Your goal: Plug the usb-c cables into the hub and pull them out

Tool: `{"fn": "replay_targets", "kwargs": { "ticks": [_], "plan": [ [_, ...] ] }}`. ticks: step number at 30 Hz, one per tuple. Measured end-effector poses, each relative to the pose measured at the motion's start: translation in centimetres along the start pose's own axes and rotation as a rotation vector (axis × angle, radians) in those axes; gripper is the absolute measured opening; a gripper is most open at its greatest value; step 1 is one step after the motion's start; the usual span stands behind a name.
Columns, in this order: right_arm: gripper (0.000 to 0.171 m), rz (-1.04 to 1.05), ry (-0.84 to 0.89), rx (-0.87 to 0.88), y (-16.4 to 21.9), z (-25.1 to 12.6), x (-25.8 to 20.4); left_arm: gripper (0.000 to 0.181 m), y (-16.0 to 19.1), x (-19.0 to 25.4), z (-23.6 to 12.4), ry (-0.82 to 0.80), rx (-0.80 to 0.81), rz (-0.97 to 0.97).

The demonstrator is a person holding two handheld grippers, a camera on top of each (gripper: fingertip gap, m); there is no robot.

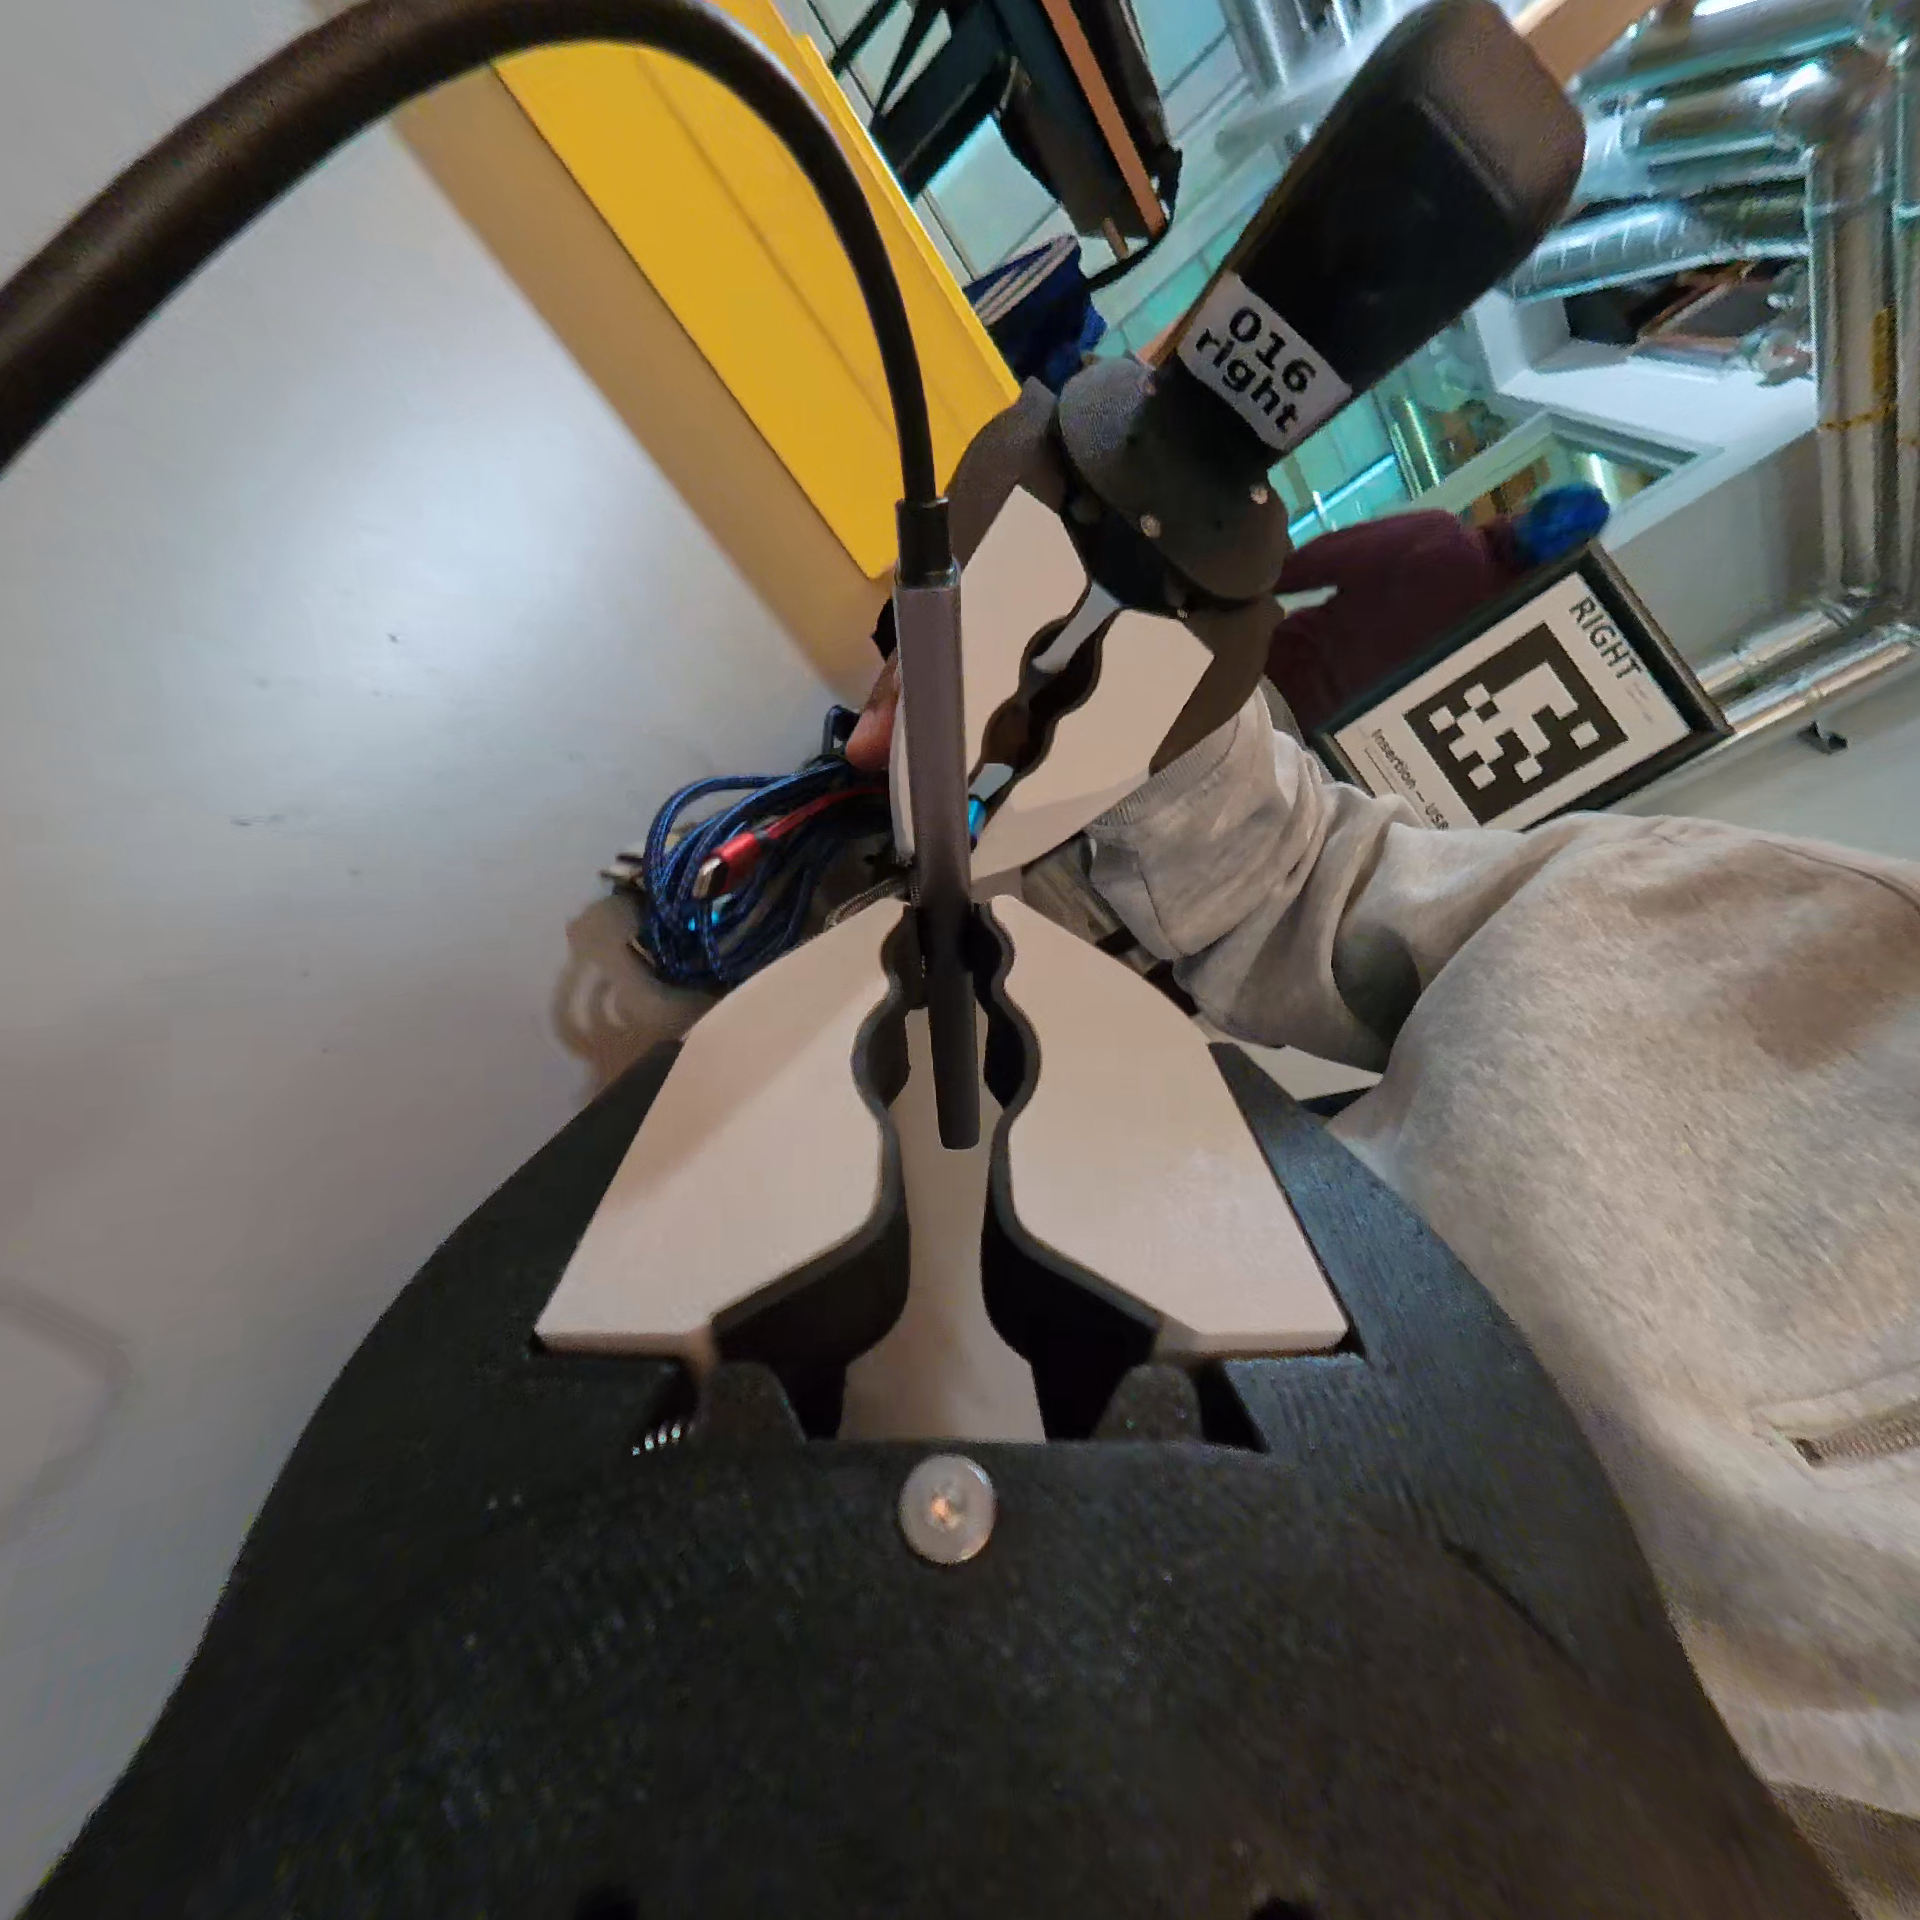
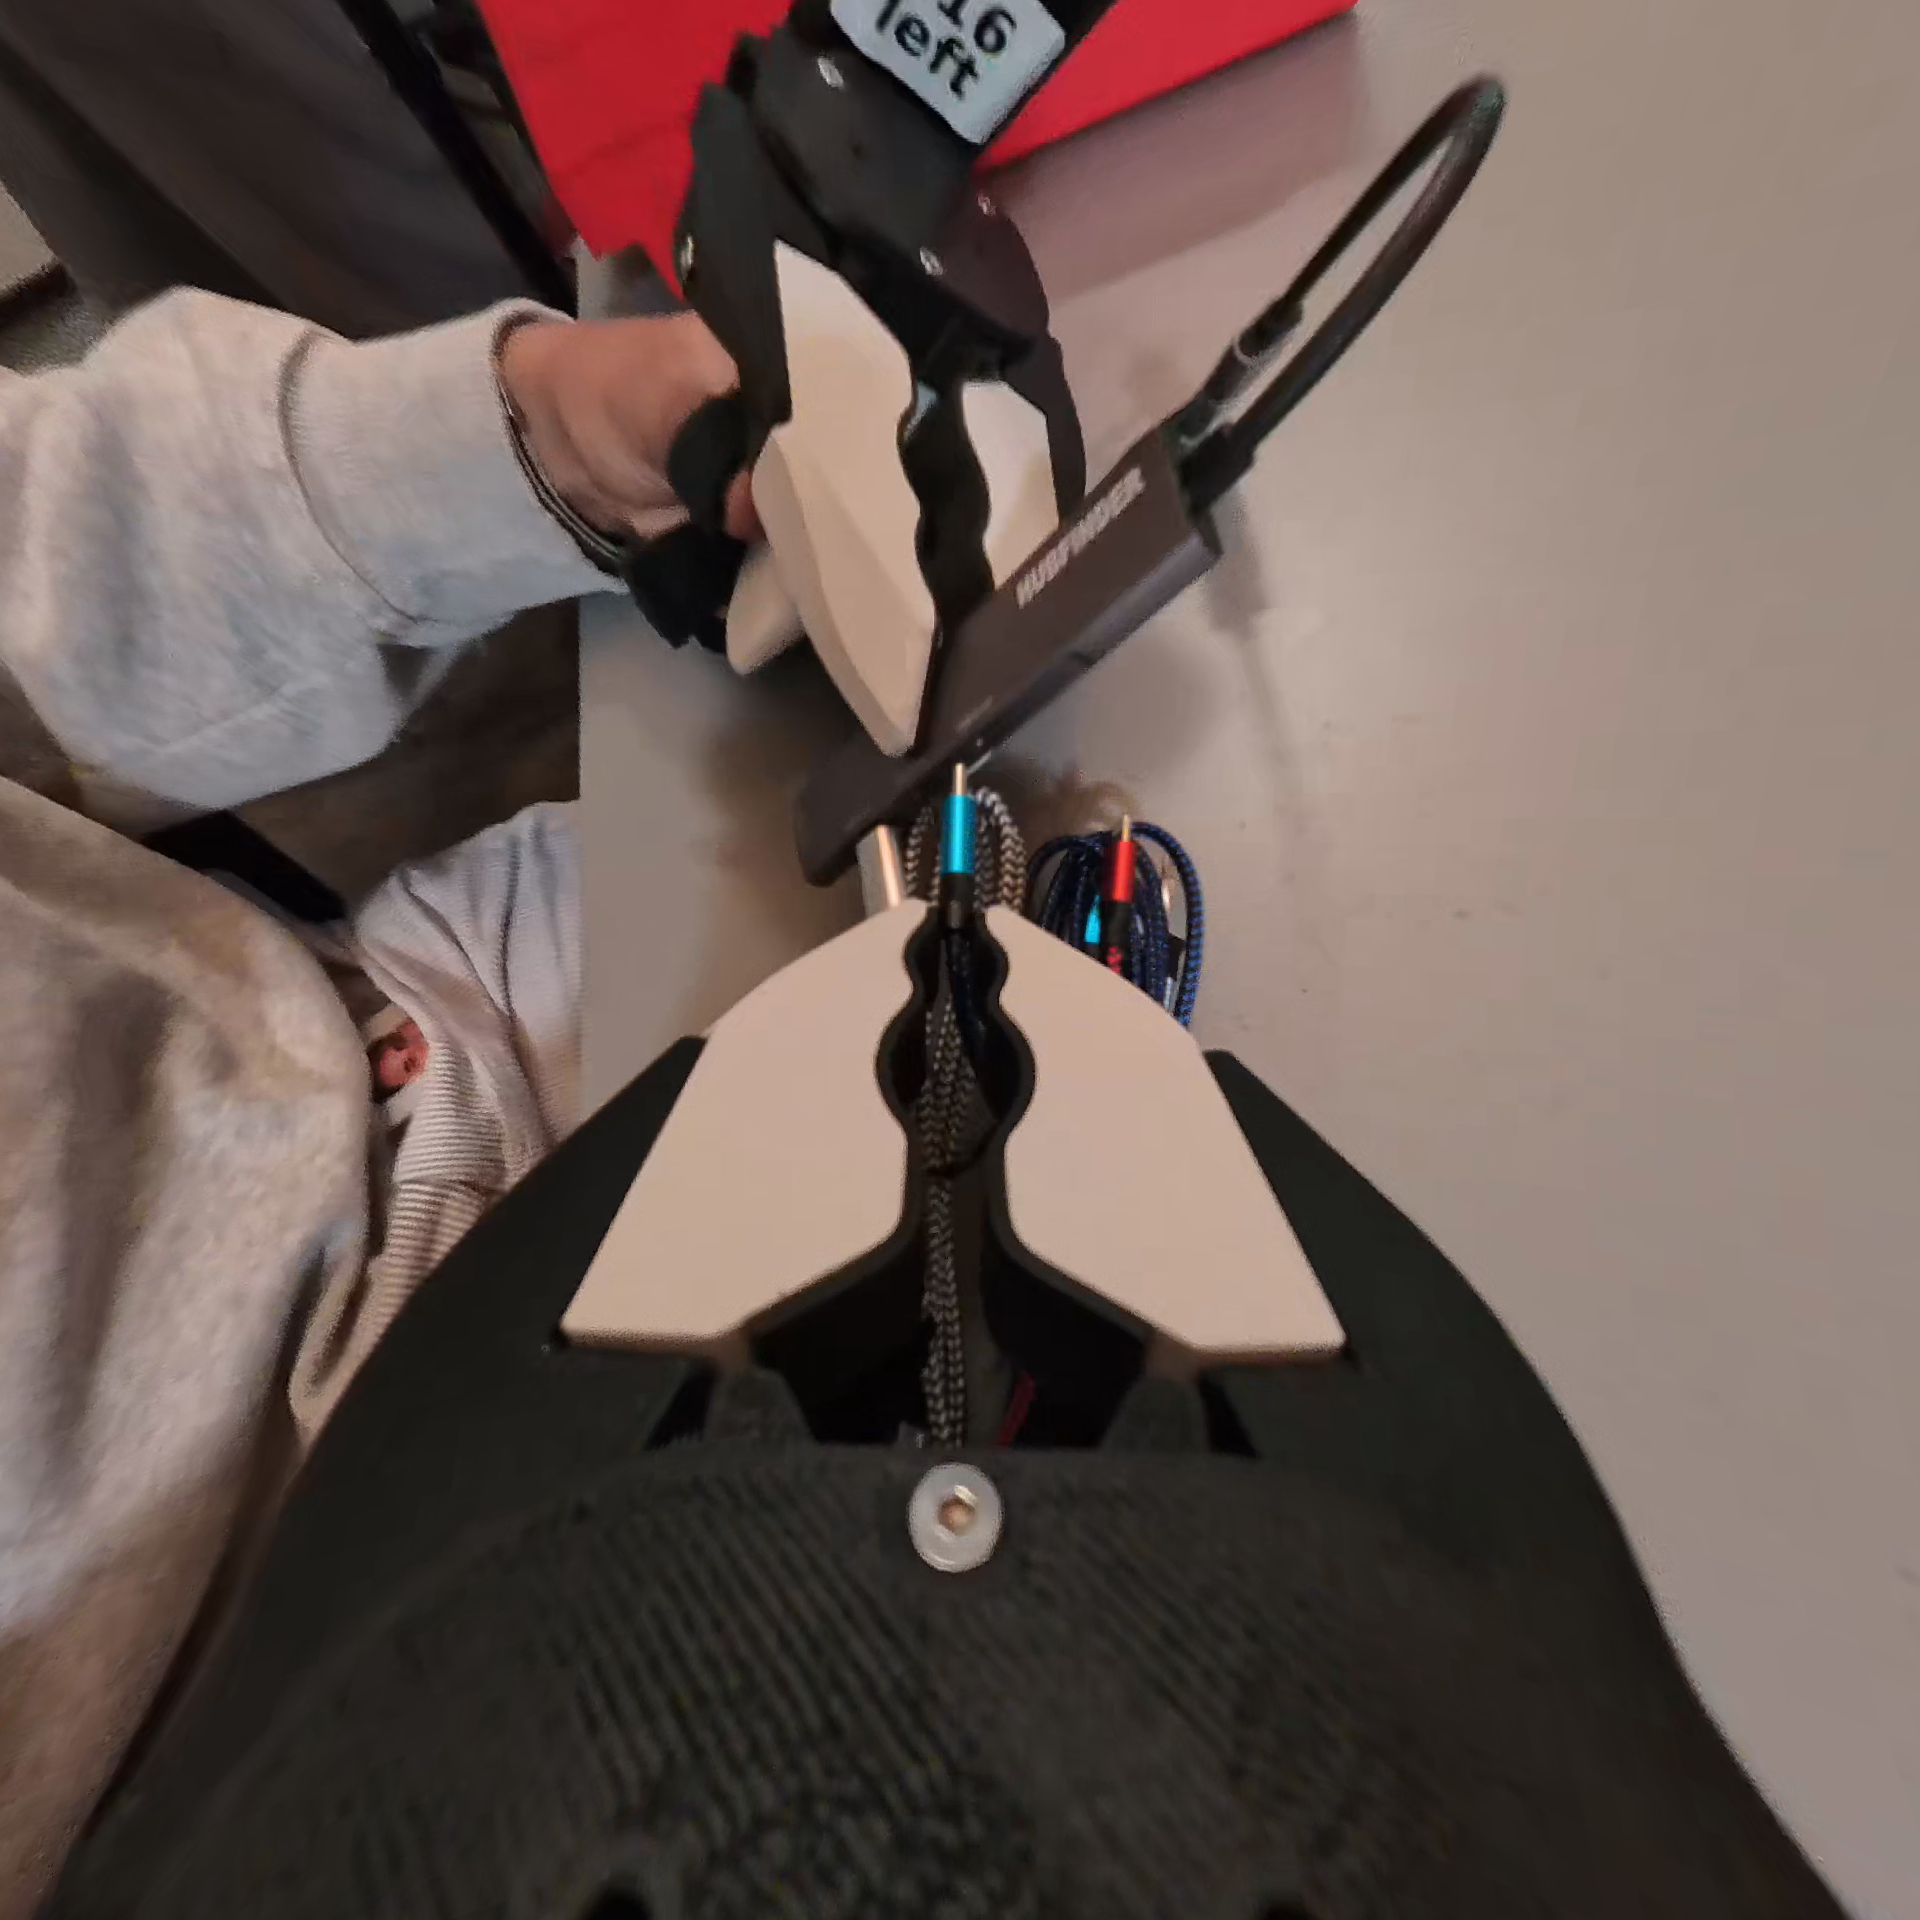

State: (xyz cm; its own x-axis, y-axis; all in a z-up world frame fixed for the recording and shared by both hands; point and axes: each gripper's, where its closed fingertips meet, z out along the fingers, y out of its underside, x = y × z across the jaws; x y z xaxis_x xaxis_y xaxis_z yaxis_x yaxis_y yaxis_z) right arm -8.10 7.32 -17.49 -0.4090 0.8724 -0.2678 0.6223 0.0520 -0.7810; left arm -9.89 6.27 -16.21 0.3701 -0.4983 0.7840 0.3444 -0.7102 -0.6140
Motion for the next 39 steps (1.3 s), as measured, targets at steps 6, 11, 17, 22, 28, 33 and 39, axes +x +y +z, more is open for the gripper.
{"fn": "replay_targets", "kwargs": {
  "ticks": [6,11,17,22,28,33,39],
  "plan": [
    [0.004,0.124,-0.139,0.0,0.3,-0.2,-1.4,0.006,0.2,0.5,0.1,0.026,-0.015,0.023],
    [0.004,0.216,-0.222,0.005,0.3,-0.4,-1.9,0.007,0.7,1.2,0.4,0.06,-0.052,0.054],
    [0.004,0.24,-0.273,-0.022,0.7,-0.2,-2.4,0.007,0.8,1.4,0.5,0.066,-0.061,0.068],
    [0.004,0.241,-0.27,-0.021,0.7,0.2,-2.6,0.007,0.8,1.4,0.5,0.064,-0.061,0.073],
    [0.004,0.265,-0.277,-0.011,0.6,0.2,-2.5,0.007,1.0,1.3,0.7,0.046,-0.075,0.085],
    [0.004,0.263,-0.236,0.003,0.5,0.4,-1.9,0.009,1.1,0.9,0.8,0.01,-0.077,0.085],
    [0.004,0.226,-0.17,-0.001,0.6,0.4,-1.2,0.009,1.2,0.2,1.0,-0.028,-0.092,0.056]
  ]
}}
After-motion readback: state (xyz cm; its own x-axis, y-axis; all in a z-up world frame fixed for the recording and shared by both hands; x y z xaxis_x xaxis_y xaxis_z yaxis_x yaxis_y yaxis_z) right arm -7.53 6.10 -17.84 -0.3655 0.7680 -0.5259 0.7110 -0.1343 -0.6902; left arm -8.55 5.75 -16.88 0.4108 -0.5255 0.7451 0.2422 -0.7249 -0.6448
